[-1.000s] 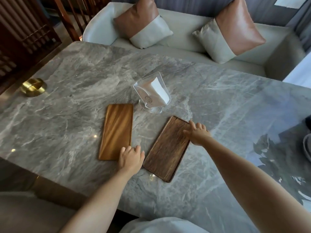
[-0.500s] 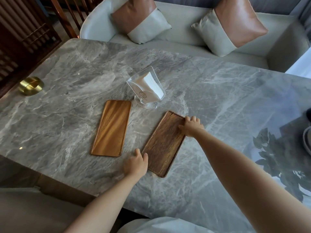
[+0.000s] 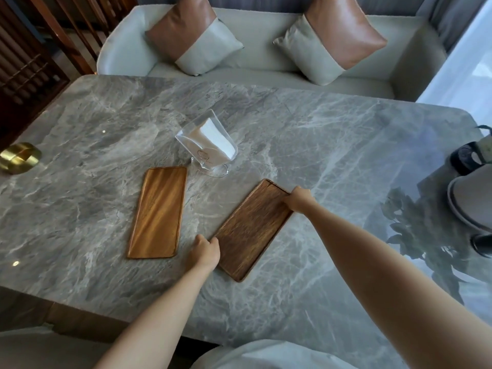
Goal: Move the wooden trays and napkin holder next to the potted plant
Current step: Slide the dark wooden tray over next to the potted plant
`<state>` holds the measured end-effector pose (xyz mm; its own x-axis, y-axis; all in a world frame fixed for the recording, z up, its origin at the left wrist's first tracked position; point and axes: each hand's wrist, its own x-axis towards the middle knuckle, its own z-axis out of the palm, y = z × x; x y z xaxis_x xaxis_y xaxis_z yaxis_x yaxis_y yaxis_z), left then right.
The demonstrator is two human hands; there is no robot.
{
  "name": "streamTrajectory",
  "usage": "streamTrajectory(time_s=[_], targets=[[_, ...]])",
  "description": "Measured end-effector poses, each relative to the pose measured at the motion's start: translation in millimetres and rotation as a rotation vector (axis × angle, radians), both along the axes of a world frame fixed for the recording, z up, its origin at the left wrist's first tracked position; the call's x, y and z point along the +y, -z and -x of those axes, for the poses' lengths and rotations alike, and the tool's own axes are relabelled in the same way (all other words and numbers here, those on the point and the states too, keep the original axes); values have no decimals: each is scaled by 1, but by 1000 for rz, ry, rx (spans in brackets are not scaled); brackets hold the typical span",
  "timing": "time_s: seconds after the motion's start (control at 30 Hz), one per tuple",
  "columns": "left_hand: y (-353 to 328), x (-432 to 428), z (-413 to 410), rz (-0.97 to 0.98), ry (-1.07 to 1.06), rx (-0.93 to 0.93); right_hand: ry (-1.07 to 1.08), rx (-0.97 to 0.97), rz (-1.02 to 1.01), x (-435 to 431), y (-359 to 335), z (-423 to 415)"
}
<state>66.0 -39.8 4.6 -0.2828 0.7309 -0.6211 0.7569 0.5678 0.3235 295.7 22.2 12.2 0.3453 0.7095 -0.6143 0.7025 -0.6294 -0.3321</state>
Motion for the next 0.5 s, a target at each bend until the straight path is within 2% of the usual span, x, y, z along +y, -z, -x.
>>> streamTrajectory(time_s=[0.1, 0.23, 0.5], targets=[[0, 14, -11, -26, 25, 3, 96, 25, -80, -15, -3, -25], [-5, 33, -44, -106, 66, -21, 196, -33, -116, -40, -14, -62], [-28, 67, -138, -220, 365, 8, 663, 167, -313, -113, -30, -132]])
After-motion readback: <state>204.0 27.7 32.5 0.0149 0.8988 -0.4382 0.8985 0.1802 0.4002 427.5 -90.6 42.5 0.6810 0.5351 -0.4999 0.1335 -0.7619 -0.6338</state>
